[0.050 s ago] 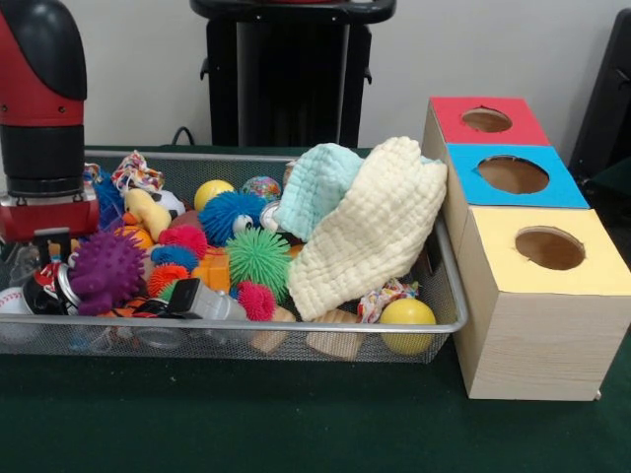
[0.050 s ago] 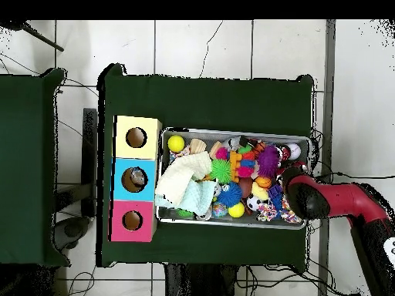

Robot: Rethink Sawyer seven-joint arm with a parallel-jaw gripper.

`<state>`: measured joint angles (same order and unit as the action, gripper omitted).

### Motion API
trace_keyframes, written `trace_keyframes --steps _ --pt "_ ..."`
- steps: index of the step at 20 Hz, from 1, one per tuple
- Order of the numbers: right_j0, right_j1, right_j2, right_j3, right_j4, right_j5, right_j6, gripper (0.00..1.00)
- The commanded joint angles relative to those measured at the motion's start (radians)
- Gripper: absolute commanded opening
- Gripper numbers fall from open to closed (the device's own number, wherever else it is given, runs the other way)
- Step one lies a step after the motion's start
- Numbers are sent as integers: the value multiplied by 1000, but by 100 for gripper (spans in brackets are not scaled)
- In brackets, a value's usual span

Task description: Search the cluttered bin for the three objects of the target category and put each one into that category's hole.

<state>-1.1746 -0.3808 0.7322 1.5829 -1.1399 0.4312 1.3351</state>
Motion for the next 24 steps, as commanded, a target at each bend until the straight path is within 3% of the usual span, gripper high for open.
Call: trace_keyframes --steps 1,8,24 --pt "40 41 -90 -27 -52 32 -122 0" --pt "52 -15 -101 26 -24 34 -89 0" --pt "61 -49 -106 39 -6 36 -109 0"
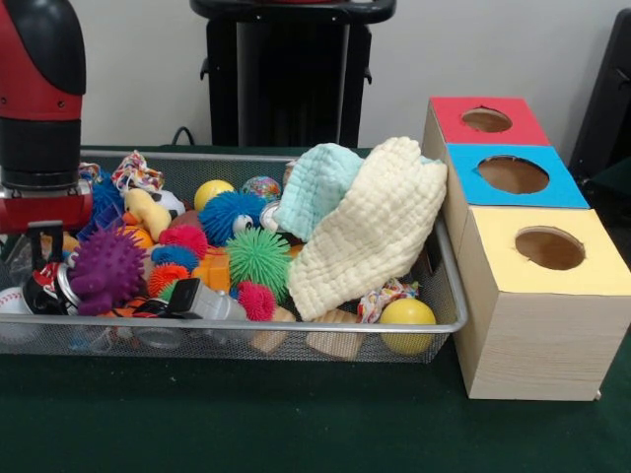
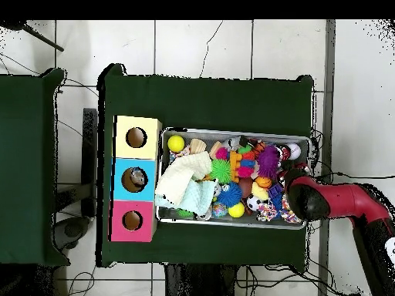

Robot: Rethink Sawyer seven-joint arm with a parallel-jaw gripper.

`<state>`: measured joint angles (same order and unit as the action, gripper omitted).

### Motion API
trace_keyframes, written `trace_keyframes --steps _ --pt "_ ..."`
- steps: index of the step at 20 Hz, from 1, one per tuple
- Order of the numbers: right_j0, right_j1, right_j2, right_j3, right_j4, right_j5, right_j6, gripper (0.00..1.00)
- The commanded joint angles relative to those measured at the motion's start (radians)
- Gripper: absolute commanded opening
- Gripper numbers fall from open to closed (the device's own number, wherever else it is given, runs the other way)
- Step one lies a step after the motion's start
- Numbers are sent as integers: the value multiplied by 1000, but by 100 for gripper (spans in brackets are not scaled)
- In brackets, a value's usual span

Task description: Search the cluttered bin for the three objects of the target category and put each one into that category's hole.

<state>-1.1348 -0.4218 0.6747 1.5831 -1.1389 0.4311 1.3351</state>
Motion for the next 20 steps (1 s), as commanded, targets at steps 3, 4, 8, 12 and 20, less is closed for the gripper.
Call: trace_keyframes --steps 3,4,8,12,20 --pt "25 -9 -51 38 -4 37 -107 0" --pt "28 -7 -52 35 -4 39 -106 0" --pt "31 -6 -56 33 0 38 -104 0" --pt "33 -3 -61 31 -1 34 -101 0" --pt "41 1 -66 27 -3 29 -91 100"
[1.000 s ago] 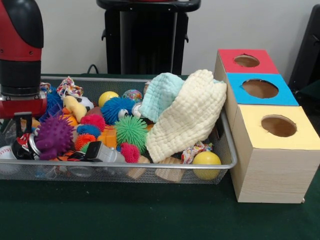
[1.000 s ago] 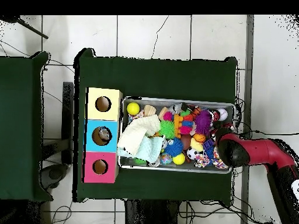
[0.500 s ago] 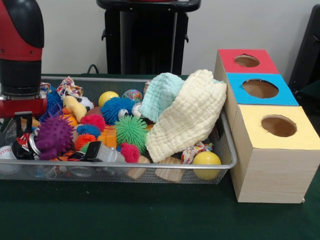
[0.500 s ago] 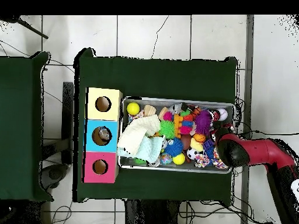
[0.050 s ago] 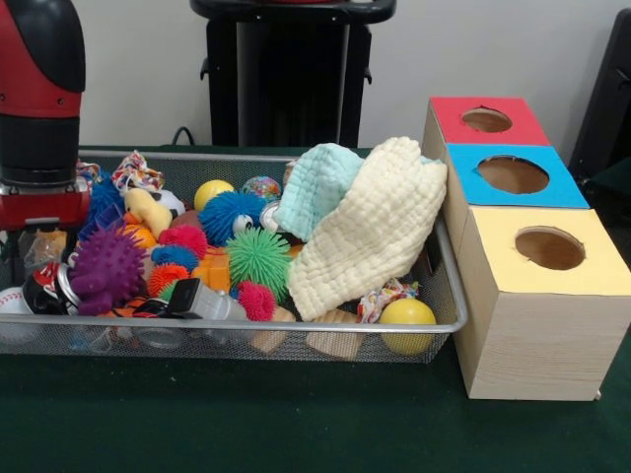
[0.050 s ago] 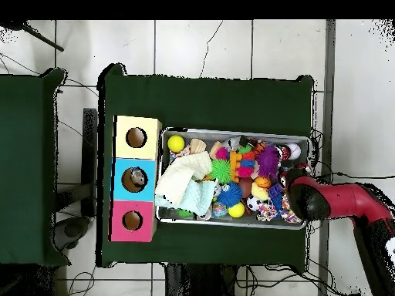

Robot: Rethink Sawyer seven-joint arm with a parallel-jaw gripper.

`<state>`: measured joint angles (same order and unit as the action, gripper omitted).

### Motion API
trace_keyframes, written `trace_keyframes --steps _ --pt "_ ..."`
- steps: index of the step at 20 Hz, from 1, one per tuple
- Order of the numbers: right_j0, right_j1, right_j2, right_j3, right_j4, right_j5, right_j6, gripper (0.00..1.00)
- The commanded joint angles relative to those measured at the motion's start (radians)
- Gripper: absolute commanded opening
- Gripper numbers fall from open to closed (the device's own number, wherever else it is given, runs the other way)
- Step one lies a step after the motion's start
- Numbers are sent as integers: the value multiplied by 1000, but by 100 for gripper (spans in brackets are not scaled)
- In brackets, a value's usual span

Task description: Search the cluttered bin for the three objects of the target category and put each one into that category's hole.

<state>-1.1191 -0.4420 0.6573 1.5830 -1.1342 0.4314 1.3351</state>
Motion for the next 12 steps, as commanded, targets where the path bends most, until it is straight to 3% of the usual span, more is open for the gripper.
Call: trace_keyframes --steps 1,12 --pt "24 25 -45 28 -11 25 -101 100" --pt "1 16 -12 49 1 57 -208 100"
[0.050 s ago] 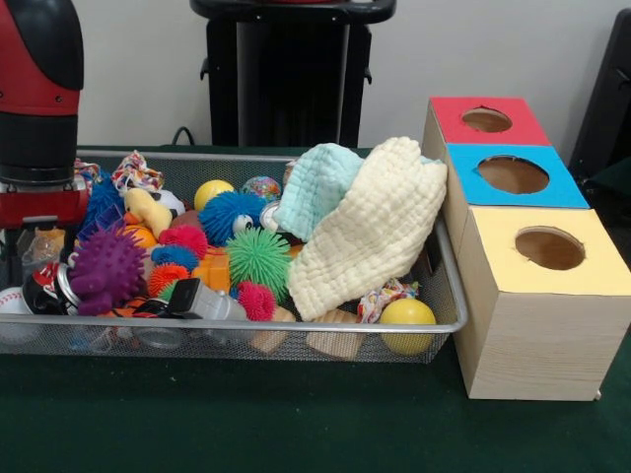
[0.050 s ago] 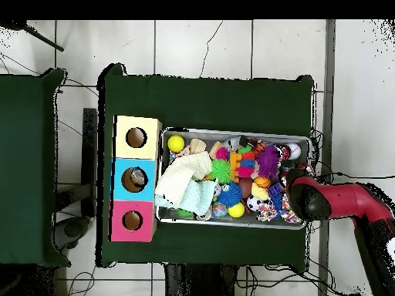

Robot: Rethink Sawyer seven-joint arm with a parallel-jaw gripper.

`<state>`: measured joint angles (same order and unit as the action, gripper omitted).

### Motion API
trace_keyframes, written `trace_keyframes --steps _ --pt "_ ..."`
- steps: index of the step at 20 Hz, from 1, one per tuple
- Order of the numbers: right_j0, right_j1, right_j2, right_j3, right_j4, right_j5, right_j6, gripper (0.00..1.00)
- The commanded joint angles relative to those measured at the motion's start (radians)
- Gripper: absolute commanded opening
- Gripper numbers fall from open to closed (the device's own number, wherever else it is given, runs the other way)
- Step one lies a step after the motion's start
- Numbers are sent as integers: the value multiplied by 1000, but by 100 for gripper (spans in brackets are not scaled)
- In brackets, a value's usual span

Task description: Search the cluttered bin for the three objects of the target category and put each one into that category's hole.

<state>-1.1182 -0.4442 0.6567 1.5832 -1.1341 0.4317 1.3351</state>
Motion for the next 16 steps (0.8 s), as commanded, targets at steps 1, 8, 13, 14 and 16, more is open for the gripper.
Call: trace_keyframes --steps 1,8,13,14,16 --pt "-2 15 -9 52 5 61 -213 100" --pt "-10 -41 20 98 53 72 -204 100" --pt "-25 -78 43 132 124 101 -193 100" --pt "-27 -77 45 133 131 103 -194 100" --pt "-33 -71 49 135 145 103 -203 100"
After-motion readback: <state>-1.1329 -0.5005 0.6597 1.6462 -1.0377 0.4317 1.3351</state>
